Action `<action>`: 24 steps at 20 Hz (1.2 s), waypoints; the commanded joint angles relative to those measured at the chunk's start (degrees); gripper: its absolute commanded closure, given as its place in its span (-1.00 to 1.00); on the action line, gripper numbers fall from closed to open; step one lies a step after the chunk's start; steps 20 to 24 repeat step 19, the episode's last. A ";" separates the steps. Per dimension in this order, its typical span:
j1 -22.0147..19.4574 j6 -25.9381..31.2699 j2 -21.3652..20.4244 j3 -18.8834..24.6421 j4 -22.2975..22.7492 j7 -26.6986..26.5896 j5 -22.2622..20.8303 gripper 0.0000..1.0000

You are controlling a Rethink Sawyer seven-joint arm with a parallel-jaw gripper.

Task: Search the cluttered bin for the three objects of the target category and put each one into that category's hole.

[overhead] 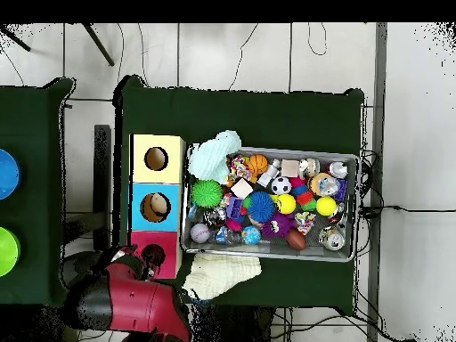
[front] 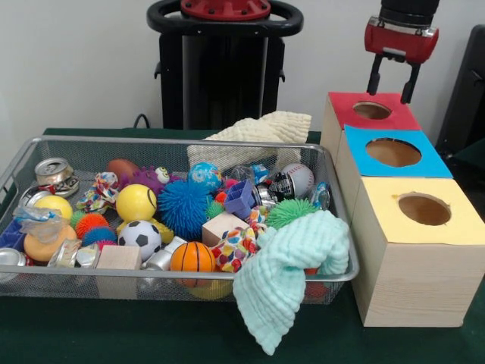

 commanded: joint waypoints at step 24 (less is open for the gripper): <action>-4.54 2.99 -2.00 -2.73 -0.06 6.29 -1.48 -1.00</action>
